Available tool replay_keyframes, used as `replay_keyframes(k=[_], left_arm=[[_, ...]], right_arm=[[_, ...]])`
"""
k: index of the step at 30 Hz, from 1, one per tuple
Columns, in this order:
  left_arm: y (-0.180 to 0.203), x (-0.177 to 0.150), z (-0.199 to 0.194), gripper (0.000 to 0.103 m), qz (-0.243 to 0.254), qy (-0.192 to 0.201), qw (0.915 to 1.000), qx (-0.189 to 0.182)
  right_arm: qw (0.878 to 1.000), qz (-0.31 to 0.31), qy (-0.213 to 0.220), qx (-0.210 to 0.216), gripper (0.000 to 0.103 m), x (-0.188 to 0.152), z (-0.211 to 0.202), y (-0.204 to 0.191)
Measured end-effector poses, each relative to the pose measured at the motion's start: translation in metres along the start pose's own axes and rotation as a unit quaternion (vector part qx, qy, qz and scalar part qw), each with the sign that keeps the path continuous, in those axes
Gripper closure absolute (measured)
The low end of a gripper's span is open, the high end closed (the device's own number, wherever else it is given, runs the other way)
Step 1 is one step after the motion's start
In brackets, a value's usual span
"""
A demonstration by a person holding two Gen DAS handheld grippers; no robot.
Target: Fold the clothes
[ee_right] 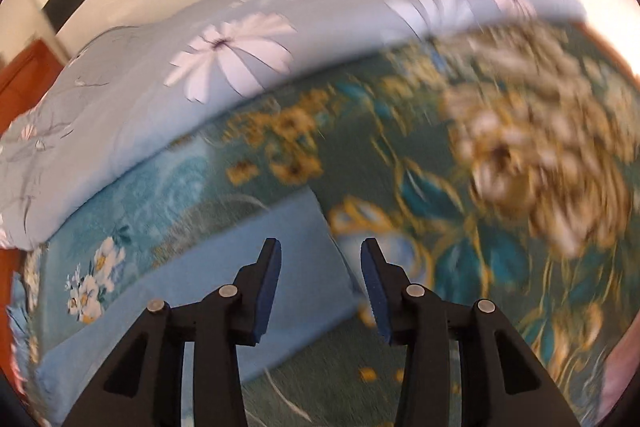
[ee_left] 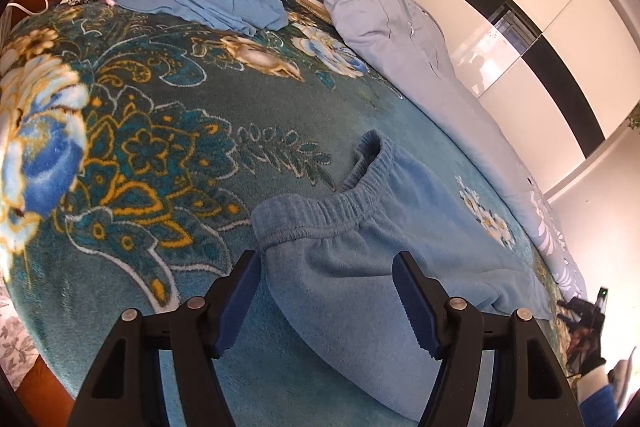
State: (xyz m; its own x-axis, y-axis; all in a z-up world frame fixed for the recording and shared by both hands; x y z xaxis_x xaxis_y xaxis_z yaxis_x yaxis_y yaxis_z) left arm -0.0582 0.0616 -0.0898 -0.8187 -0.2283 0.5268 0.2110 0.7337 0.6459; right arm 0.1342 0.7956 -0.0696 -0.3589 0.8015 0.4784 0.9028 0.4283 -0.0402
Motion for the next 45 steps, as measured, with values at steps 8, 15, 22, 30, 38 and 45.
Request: replay_keyframes(k=[8,15,22,30,38,45], left_arm=[[-0.007,0.000,-0.002,0.031,-0.012,-0.002,0.9999,0.002],[-0.013,0.001,-0.007,0.031,-0.018,-0.001,0.9998,0.003],[-0.027,-0.003,-0.011,0.031,-0.037,-0.006,0.9993,0.009],[-0.026,0.000,-0.002,0.031,-0.051,-0.014,0.9985,-0.011],[-0.014,0.000,0.022,0.031,-0.026,-0.037,0.9990,-0.007],[-0.005,-0.008,0.030,0.019,0.008,-0.025,0.9996,-0.015]], right_arm=[[0.997,0.055,-0.037,0.048,0.082,-0.021,0.011,0.007],[1.000,-0.007,0.000,-0.010,0.100,-0.023,-0.006,-0.004],[0.998,-0.006,0.025,-0.050,0.100,-0.021,-0.006,0.010],[0.996,-0.037,0.077,-0.034,0.088,-0.055,-0.074,0.005],[0.990,-0.054,0.035,0.124,0.060,-0.199,-0.176,0.037],[0.994,0.013,-0.018,0.104,0.058,-0.299,-0.163,0.106]])
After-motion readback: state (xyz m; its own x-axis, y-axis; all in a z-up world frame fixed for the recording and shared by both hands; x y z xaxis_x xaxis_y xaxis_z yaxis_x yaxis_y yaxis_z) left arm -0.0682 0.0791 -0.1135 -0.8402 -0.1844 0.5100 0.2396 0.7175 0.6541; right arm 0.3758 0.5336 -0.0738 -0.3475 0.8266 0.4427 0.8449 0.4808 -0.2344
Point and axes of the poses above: each gripper's, at about its wrist camera, not at the fingertips, and z roughly the way its jaws point, y to its right, x to its top, the point moved 5 cm from there along z, roughly the way its jaws point, and after that the axes turned 13 degrees about -x, right-handed, at the moved point
